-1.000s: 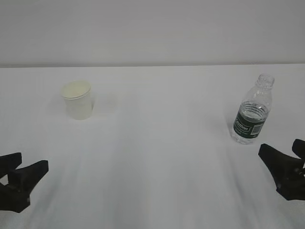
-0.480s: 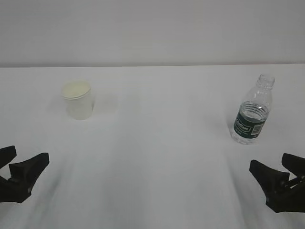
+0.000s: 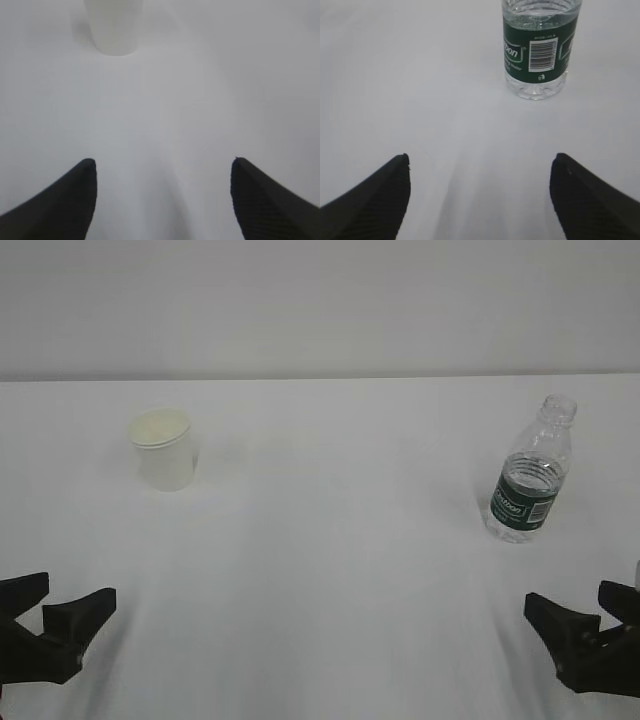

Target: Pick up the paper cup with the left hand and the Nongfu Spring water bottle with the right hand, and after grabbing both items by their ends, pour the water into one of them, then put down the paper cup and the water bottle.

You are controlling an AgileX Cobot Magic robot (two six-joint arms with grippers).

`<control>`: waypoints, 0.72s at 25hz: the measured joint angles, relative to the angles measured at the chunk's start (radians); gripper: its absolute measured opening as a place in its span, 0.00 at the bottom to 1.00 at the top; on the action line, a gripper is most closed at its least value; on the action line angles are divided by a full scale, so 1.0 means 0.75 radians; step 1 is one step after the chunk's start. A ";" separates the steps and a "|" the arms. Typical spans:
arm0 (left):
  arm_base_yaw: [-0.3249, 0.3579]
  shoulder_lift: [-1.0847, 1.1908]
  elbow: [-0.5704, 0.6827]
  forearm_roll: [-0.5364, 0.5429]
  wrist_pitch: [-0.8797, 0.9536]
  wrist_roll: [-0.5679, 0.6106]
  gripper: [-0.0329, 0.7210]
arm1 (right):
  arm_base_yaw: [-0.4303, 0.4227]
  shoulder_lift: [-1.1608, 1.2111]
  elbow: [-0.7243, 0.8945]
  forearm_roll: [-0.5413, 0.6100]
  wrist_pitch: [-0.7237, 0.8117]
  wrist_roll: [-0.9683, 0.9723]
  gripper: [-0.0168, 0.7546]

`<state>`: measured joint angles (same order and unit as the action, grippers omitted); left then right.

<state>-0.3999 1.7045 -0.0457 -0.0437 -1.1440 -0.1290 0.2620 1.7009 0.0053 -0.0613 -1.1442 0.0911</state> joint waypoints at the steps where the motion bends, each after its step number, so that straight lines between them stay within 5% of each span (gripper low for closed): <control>1: 0.000 0.015 -0.006 0.000 0.000 0.000 0.85 | 0.000 0.000 0.000 0.015 0.000 0.000 0.88; 18: 0.000 0.174 -0.207 -0.036 -0.001 0.008 0.85 | 0.000 0.001 -0.080 0.165 -0.002 -0.037 0.88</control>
<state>-0.3999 1.8346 -0.2008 -0.0711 -1.1445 -0.1233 0.2620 1.7018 -0.0545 0.0626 -1.1460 0.0637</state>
